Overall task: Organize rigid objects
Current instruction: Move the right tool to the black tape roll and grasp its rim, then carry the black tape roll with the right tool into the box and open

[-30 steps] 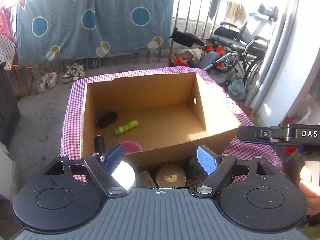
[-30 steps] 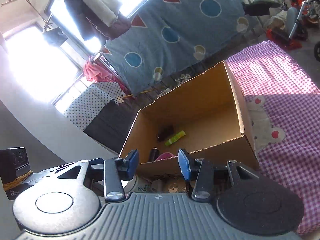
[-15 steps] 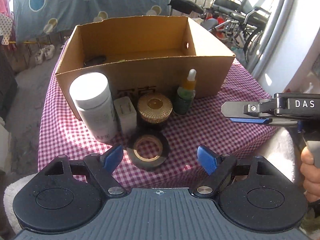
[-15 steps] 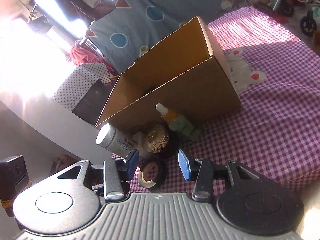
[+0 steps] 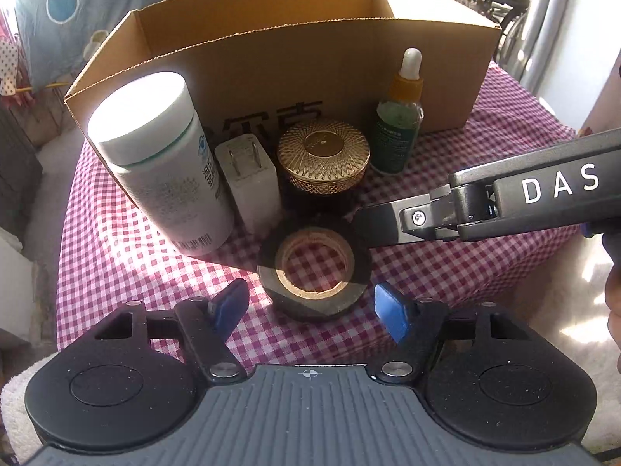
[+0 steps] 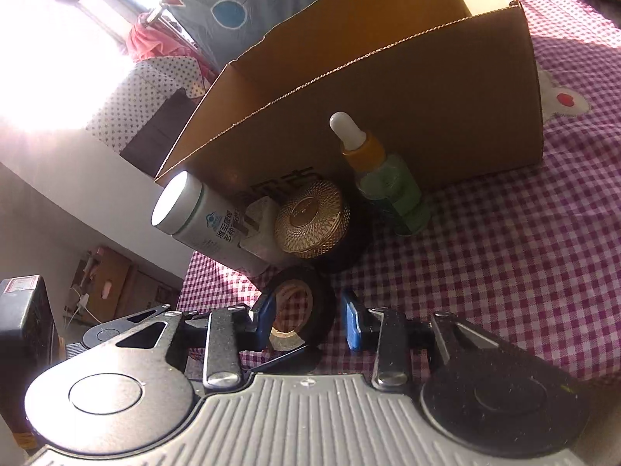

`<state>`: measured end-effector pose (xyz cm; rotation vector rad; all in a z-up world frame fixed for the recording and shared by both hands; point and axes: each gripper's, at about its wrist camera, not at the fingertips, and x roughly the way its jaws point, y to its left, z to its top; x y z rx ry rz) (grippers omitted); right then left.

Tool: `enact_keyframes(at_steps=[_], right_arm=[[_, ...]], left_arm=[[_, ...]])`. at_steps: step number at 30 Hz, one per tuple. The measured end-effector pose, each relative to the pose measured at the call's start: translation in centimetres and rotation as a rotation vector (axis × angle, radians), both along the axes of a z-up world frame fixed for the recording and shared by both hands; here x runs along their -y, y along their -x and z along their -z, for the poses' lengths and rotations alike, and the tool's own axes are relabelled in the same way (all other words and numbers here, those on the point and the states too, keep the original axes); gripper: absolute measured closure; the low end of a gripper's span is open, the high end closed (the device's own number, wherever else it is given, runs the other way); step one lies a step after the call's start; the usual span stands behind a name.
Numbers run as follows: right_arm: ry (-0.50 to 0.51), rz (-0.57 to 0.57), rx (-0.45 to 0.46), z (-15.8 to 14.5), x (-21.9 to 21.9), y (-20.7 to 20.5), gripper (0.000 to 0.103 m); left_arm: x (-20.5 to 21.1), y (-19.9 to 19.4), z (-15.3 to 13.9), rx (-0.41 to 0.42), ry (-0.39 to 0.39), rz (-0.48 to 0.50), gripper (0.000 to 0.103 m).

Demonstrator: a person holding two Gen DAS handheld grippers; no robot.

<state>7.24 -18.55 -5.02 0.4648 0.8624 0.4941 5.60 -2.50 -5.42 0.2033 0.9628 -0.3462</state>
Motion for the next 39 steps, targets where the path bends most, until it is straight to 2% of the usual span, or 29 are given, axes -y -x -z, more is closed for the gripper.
enact_keyframes(at_steps=[10, 24, 30, 35, 39], right_arm=[[0.148, -0.051, 0.025, 0.5, -2.6, -1.1, 0.082], [0.156, 0.016, 0.052, -0.6, -0.9, 1.5, 0.083], [0.132, 0.065, 0.135, -3.0, 0.1, 4.2, 0.082], [0.108, 0.082, 0.267, -6.7, 0.5, 5.9, 0.082], [0.094, 0.076, 0.364, -9.9, 0.8, 5.6, 0.082]], left_arm=[[-0.1, 0.0, 0.2, 0.026, 0.032, 0.01, 0.038], [1.6, 1.5, -1.0, 0.061, 0.042, 0.051, 0.039], [2.3, 3.6, -3.8, 0.138, 0.042, 0.076, 0.039], [2.4, 5.1, -7.7, 0.259, 0.038, 0.07, 0.039], [2.3, 5.0, -10.8, 0.338, 0.04, 0.052, 0.039]])
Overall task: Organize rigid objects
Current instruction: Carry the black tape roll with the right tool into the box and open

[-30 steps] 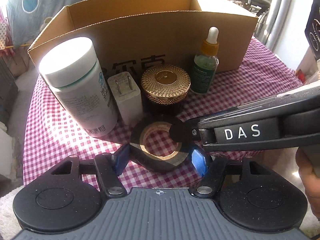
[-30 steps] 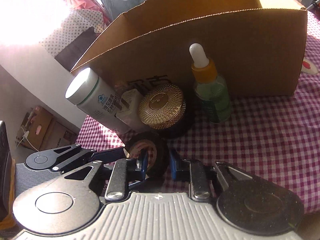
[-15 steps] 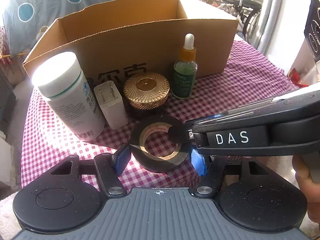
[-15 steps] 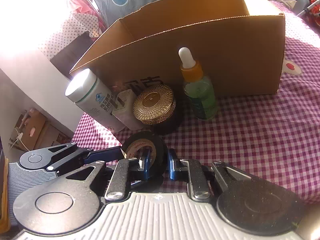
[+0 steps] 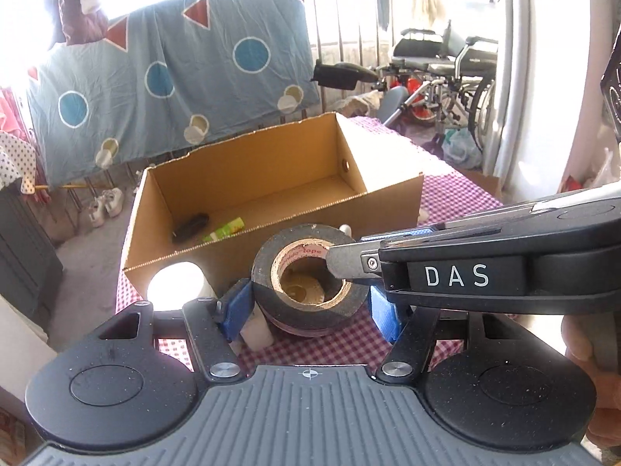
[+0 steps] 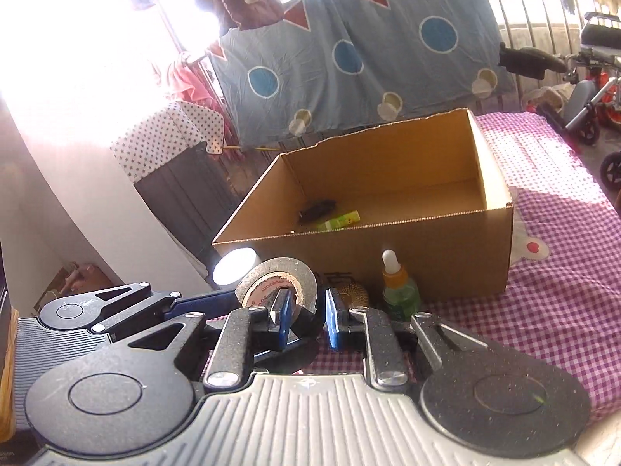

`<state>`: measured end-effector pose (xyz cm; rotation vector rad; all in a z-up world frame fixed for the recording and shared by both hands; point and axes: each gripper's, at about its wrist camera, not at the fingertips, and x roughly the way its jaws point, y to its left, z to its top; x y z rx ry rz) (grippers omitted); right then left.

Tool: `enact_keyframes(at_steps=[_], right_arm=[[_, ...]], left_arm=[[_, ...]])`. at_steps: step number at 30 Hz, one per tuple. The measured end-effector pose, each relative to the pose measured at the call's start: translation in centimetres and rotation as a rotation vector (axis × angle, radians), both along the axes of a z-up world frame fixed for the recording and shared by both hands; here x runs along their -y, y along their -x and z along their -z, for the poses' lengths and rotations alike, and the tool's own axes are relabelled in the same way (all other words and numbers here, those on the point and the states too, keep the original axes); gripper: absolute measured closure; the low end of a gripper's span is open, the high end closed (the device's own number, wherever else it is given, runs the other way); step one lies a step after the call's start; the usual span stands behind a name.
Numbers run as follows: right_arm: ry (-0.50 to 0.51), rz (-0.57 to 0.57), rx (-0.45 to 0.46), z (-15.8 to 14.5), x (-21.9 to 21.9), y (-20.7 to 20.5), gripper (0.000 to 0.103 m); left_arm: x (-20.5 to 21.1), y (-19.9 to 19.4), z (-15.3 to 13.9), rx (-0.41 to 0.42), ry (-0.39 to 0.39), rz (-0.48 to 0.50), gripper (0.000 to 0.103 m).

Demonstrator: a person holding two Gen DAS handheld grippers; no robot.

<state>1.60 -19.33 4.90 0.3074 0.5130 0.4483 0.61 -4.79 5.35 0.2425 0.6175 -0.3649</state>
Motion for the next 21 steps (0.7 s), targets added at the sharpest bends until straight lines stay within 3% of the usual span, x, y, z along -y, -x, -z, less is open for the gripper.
enact_keyframes(at_steps=[6, 11, 15, 21], right_arm=[[0.01, -0.033, 0.098, -4.7, 0.5, -2.7, 0.082], [0.003, -0.077, 0.058, -7.0, 1.3, -7.7, 0.082], [0.042, -0.117, -0.037, -7.7, 1.4, -12.7, 0.082], [0.075, -0.181, -0.295, -4.8, 1.0, -21.0, 0.081]], left_arm=[[0.1, -2.7, -4.2, 0.071, 0.019, -0.015, 0.039], [0.6, -6.6, -5.8, 0.042, 0.019, -0.03, 0.039], [0.6, -10.6, -6.0, -0.064, 0.022, -0.028, 0.039], [-0.1, -18.0, -2.9, -0.365, 0.041, -0.043, 0.039]])
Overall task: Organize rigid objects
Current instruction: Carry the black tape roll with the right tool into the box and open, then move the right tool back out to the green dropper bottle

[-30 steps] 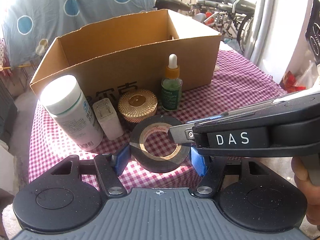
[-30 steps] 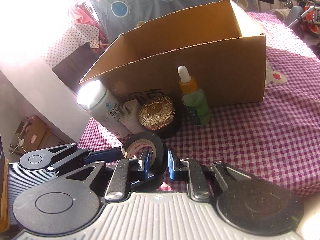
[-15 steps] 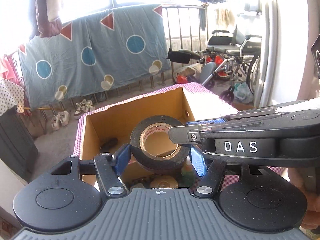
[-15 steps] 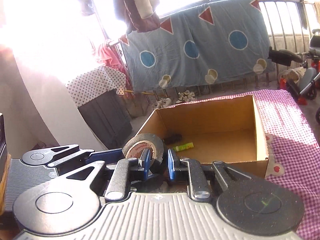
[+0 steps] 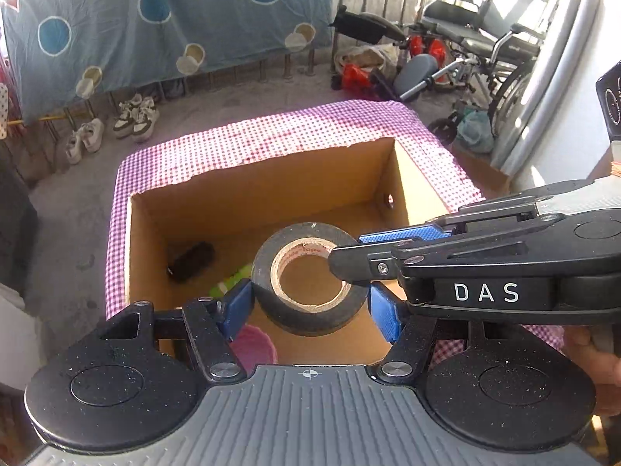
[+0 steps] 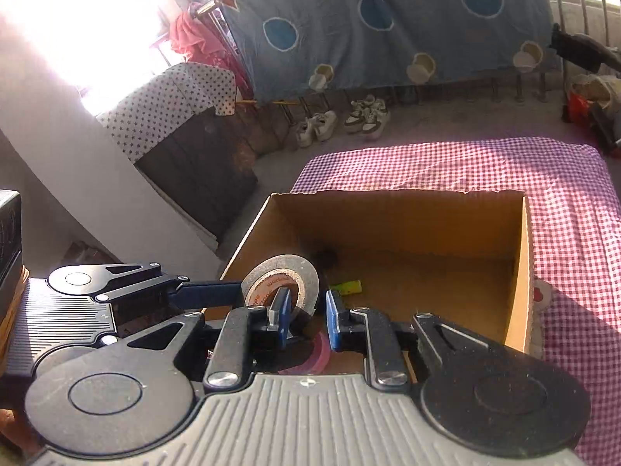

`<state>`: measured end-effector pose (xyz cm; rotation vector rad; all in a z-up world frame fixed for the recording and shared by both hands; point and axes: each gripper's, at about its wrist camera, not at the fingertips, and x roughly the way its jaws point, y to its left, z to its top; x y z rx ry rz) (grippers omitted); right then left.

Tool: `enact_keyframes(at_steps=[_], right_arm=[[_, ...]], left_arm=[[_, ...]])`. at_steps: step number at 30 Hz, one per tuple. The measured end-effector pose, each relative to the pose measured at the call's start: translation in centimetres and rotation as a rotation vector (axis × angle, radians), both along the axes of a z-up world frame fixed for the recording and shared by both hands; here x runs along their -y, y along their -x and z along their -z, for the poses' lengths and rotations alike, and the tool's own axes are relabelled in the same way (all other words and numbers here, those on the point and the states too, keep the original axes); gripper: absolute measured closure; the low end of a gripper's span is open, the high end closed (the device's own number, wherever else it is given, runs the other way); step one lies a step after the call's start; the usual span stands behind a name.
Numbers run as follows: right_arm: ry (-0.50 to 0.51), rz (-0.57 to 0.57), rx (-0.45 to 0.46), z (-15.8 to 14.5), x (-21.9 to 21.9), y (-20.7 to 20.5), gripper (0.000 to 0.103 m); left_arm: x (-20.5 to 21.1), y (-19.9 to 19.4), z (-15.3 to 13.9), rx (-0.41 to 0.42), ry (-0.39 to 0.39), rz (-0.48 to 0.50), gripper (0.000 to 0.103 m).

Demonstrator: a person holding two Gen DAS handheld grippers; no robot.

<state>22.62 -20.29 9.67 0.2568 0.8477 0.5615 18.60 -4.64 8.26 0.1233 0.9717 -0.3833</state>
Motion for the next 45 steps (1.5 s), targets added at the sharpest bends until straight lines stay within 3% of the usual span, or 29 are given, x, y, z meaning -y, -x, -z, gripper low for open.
enact_keyframes(at_steps=[3, 7, 13, 19, 29, 37, 39, 42, 45], right_arm=[[0.0, -0.026, -0.169, 2.8, -0.4, -4.2, 0.081], [0.04, -0.05, -0.294, 5.6, -1.2, -8.2, 0.081], [0.068, -0.058, -0.428, 9.0, -2.0, -12.5, 0.081], [0.066, -0.049, -0.498, 11.4, -2.4, -14.8, 0.081], [0.023, -0.038, -0.479, 12.2, -4.4, -17.6, 0.081], [-0.091, -0.01, -0.476, 12.7, -4.0, -17.9, 0.079], [-0.112, -0.007, -0.484, 12.4, -3.5, -17.7, 0.072], [-0.116, 0.014, -0.429, 10.3, -2.6, -16.7, 0.05], [-0.168, 0.012, -0.37, 7.4, -0.7, -14.8, 0.048]], left_arm=[[-0.6, -3.2, 2.6, -0.166, 0.015, -0.019, 0.039], [-1.0, -6.3, 5.6, -0.324, 0.018, -0.042, 0.039], [-0.9, -9.6, 8.9, -0.458, 0.006, -0.066, 0.039], [-1.6, -11.4, 11.3, -0.525, 0.007, -0.099, 0.038], [-4.4, -12.3, 11.4, -0.459, -0.018, -0.191, 0.038], [-6.3, -10.6, 10.8, -0.439, 0.006, -0.246, 0.034], [-6.8, -10.1, 10.2, -0.431, 0.017, -0.24, 0.028], [-7.0, -8.8, 9.0, -0.392, 0.022, -0.221, 0.025], [-7.2, -7.2, 7.2, -0.359, 0.047, -0.209, 0.024]])
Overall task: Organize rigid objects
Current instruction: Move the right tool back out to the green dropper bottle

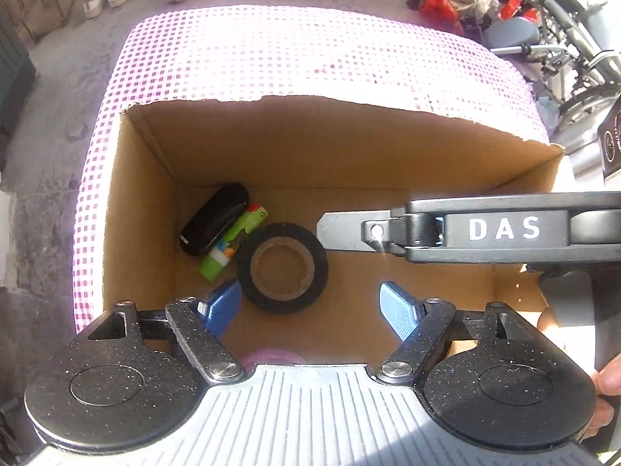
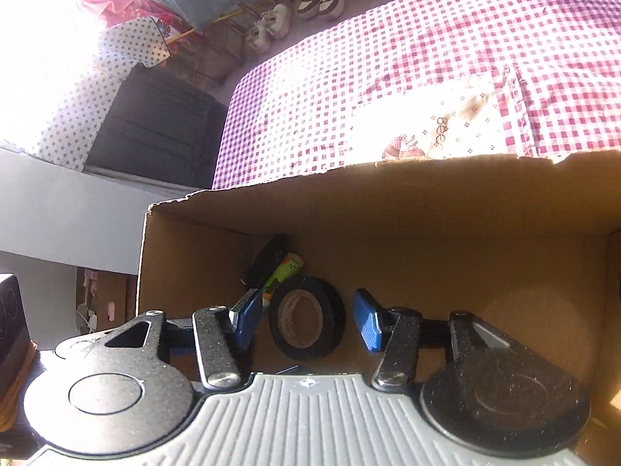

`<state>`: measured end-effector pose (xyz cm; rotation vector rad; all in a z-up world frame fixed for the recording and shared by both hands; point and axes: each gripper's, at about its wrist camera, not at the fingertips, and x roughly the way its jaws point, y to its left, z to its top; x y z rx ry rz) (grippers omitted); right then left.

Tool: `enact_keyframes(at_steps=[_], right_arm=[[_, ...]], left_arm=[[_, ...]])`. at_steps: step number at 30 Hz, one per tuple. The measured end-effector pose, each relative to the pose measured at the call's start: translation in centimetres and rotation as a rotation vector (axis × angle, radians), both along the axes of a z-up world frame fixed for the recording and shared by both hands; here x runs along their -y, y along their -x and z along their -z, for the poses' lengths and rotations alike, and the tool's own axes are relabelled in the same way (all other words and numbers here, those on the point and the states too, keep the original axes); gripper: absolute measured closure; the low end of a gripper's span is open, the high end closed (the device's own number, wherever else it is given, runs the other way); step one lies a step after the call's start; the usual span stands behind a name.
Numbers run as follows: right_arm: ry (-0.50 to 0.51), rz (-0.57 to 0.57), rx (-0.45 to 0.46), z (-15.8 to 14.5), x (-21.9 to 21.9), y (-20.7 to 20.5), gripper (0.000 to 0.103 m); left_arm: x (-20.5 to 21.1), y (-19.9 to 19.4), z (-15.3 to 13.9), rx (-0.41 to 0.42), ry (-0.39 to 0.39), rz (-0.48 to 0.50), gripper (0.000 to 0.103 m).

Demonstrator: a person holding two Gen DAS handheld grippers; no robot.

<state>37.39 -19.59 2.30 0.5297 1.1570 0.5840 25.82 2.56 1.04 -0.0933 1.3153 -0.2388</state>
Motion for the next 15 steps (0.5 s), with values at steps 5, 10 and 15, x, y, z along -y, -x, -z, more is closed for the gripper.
enact_keyframes(at_steps=[5, 10, 15], right_arm=[[-0.062, 0.035, 0.157, -5.3, 4.4, 6.3, 0.047], [-0.144, 0.106, 0.327, -8.6, 8.6, 15.6, 0.043], [-0.211, 0.245, 0.463, -7.7, 10.4, 25.3, 0.032]], left_arm=[[-0.6, 2.6, -4.2, 0.104, 0.03, 0.022, 0.021], [0.7, 5.4, -7.9, 0.228, 0.072, 0.065, 0.009], [2.7, 9.6, -9.6, 0.353, 0.218, 0.163, 0.003]])
